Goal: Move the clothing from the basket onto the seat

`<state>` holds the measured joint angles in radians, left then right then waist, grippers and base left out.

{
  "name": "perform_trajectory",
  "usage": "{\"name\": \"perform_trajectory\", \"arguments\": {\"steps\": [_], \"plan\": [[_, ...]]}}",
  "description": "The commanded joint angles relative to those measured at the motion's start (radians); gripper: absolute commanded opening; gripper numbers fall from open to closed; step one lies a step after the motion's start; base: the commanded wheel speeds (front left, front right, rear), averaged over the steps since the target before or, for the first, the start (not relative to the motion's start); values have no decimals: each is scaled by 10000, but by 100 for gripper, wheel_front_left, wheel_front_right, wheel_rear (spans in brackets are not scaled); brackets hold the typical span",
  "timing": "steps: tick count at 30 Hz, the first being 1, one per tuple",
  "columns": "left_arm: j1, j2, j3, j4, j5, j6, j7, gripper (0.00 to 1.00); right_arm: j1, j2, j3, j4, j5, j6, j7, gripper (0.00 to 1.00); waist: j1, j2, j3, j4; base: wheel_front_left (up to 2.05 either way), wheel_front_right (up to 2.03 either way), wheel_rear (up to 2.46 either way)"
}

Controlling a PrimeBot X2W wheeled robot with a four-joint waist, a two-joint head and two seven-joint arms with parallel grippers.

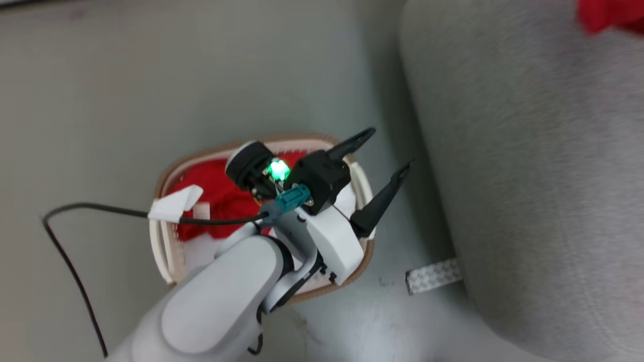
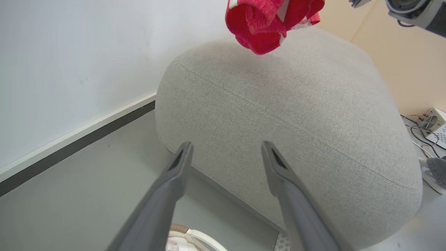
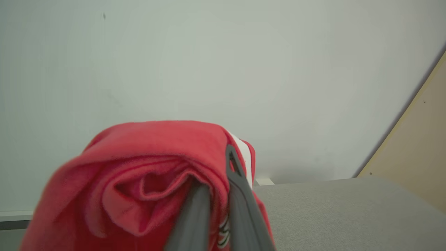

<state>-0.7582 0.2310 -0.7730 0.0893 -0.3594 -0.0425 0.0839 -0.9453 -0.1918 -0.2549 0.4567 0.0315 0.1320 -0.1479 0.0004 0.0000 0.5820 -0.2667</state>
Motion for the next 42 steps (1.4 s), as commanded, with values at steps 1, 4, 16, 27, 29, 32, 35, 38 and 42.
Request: {"name": "perform_trajectory", "arguments": {"steps": [1, 4, 16, 27, 29, 32, 35, 38, 42], "plan": [[-232, 99, 19, -94, 194, -6, -7, 100, -378, -201, -250, 59, -181, -23, 150, 0, -4, 0, 1109, 595, 0, 0, 0], [-352, 103, -23, -168, 189, -50, -22, 100, -778, -550, -895, 214, -544, -23, 437, 0, -4, 0, 1520, 771, 0, 0, 0], [-68, 302, -236, 143, 234, -12, -262, 100, -94, -128, -3376, 1575, -1995, -25, -202, 100, -4, 0, 1688, 903, 0, 0, 0], [996, 280, 73, 798, -399, 442, -839, 100, 2324, 297, -2004, 1418, -1488, -23, -1151, 100, -4, 0, -1013, 699, 0, 0, 0], [1293, 249, 174, 973, -604, 601, -990, 100, 2834, 333, -1680, 1189, -1316, -23, -1174, 100, -4, 0, -1645, 789, 0, 0, 0], [1826, 175, 426, 1253, -924, 861, -1280, 100, 3593, 367, -1098, 741, -1066, -25, -1169, 100, -4, 0, -2560, 1004, 0, 0, 0], [2282, 155, 632, 1486, -1222, 1091, -1544, 100, 4349, 326, -574, 198, -762, -25, -1172, 100, -4, 0, -3346, 1339, 0, 0, 0], [2629, 217, 739, 1688, -1266, 1334, -1803, 100, 5035, 363, -135, -282, -594, -23, -1175, 100, -4, 0, -3977, 1730, 0, 0, 0], [3053, 206, 865, 1972, -1354, 1558, -2146, 100, 5880, 565, 300, -824, -437, -24, -1173, 100, -4, 0, -4653, 2298, 0, 0, 0]]}}
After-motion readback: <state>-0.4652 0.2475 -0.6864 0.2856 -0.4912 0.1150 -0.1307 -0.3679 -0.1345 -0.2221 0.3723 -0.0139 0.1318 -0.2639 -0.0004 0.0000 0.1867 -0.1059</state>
